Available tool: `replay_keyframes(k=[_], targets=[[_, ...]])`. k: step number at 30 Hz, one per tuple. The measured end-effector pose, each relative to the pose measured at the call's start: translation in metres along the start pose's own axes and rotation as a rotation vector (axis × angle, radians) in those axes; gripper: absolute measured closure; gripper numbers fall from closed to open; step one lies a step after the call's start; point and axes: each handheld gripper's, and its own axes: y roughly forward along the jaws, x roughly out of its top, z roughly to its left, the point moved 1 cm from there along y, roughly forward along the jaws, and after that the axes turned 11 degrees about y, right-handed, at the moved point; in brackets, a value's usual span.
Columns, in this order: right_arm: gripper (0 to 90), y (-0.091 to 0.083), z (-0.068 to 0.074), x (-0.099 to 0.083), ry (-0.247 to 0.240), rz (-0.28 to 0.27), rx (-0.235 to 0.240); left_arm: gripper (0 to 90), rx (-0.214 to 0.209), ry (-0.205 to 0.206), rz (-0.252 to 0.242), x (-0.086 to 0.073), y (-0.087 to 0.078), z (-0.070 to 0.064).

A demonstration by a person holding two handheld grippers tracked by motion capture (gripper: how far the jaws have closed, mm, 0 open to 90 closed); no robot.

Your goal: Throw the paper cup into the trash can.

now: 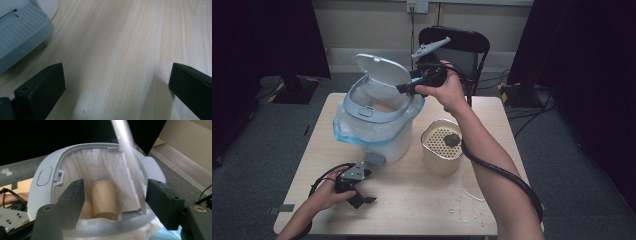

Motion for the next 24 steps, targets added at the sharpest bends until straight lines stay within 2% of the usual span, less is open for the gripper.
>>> replay_keyframes(k=[9,24], targets=[[30.6,0.008,0.009,-0.003,-0.029,0.039,0.044,0.0,0.000,-0.001,0.003,0.000,0.000,0.000],[27.1,0.011,0.017,-0.012,-0.016,0.073,0.121,0.0,0.003,0.006,0.003,0.000,0.000,0.000]])
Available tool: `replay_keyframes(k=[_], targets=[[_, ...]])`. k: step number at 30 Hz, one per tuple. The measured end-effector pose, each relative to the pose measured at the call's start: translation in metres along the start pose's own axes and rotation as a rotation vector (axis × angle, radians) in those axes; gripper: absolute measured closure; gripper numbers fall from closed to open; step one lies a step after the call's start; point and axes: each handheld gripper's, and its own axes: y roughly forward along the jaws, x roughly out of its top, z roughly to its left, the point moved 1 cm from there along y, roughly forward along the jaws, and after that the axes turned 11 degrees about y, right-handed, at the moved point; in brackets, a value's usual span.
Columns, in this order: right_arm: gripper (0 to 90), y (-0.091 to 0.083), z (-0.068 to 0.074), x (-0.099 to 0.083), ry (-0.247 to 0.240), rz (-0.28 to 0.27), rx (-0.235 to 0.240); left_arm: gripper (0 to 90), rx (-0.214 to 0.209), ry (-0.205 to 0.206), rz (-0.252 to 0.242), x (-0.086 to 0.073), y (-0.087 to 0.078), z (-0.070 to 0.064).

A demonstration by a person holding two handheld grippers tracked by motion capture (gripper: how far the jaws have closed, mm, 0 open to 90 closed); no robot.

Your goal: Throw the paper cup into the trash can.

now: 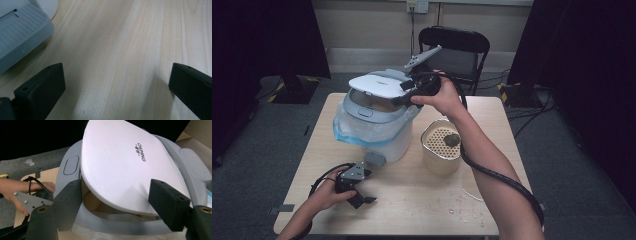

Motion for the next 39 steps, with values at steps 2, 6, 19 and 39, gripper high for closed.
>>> replay_keyframes(k=[2,6,19,39], targets=[[27.1,0.001,0.000,0.000,0.001,-0.003,0.014,0.0,0.000,0.000,0.002,0.000,0.000,0.000],[26.9,0.001,0.001,-0.002,0.008,-0.005,0.031,0.0,0.000,0.000,0.002,0.000,0.000,0.000],[28.7,0.004,0.011,-0.005,0.017,0.018,0.066,0.0,0.000,0.001,-0.002,0.000,0.000,0.000],[35.2,0.005,0.016,-0.011,0.050,0.046,0.138,0.0,0.001,0.001,-0.002,0.000,0.000,0.000]])
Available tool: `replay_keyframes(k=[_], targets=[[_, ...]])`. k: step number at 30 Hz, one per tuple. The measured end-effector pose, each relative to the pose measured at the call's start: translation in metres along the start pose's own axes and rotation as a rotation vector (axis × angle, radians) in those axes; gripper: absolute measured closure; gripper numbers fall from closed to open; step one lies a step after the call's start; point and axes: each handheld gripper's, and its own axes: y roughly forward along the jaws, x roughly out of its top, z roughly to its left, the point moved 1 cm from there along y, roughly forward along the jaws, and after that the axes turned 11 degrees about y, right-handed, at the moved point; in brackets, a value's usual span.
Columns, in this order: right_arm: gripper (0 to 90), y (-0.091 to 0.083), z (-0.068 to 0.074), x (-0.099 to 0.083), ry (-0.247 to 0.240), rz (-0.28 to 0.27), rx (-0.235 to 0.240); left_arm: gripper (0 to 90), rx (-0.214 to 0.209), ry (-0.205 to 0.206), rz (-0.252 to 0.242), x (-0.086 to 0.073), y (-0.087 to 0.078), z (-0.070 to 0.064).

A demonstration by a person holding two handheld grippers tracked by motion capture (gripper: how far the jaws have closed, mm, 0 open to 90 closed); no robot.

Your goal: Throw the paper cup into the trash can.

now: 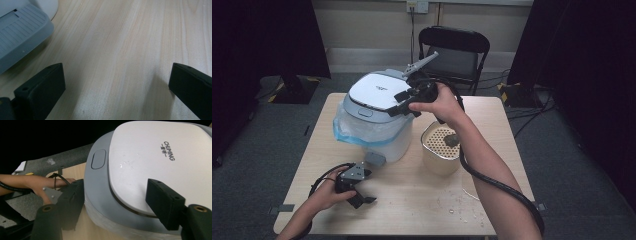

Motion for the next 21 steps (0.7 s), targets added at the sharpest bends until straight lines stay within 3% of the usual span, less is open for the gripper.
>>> replay_keyframes(k=[5,9,13,21], targets=[[38.2,0.005,0.001,-0.001,-0.002,0.009,0.011,0.0,0.000,0.000,0.001,0.000,0.000,0.000],[53.4,0.007,-0.001,-0.001,0.023,-0.012,0.012,0.0,0.000,0.000,0.000,0.000,0.000,0.000],[64.9,0.008,-0.003,0.000,0.031,-0.028,-0.029,0.0,0.001,0.000,0.001,0.000,0.000,0.000],[79.5,0.019,0.001,0.009,-0.051,-0.014,-0.140,0.0,0.004,-0.001,0.000,0.000,0.000,0.000]])
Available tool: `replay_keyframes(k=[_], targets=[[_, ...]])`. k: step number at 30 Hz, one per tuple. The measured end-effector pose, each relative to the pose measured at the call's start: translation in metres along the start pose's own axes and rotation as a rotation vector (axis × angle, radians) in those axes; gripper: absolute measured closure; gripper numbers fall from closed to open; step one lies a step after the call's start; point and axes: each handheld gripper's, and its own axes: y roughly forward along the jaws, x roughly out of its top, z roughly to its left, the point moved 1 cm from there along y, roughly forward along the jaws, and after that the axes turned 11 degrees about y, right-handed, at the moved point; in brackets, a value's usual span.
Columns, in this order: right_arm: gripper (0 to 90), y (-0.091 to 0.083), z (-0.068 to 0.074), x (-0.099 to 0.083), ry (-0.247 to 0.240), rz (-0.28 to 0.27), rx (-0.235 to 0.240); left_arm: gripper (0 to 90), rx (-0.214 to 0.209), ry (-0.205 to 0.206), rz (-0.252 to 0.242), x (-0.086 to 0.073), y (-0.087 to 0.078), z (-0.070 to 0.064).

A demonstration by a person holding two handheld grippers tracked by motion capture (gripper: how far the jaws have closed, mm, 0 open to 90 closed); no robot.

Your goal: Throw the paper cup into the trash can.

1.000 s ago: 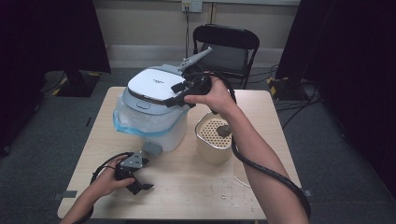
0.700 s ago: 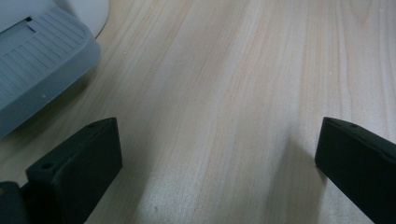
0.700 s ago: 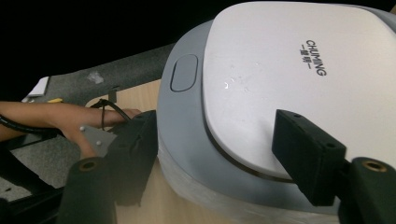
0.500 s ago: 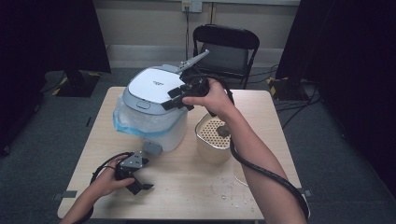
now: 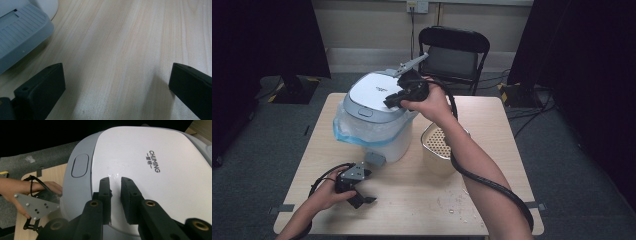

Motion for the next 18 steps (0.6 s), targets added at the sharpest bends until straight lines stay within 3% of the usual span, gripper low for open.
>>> replay_keyframes(k=[3,5,12,15,18], targets=[[86.6,0.007,0.002,0.004,-0.015,0.011,-0.016,0.0,-0.003,0.001,0.000,0.000,0.000,0.000],[90.0,0.013,0.004,0.007,0.003,0.012,0.009,0.0,-0.003,0.001,0.000,0.000,0.000,0.000],[90.0,0.022,0.014,0.012,-0.032,0.022,0.004,0.0,-0.002,0.001,0.001,0.000,0.000,0.000],[90.0,0.021,0.013,0.008,-0.012,-0.003,0.027,0.0,-0.003,0.003,-0.002,0.000,0.000,-0.001],[90.0,0.020,0.014,0.007,-0.026,-0.003,0.022,0.0,-0.001,0.005,0.007,0.000,-0.001,-0.001]])
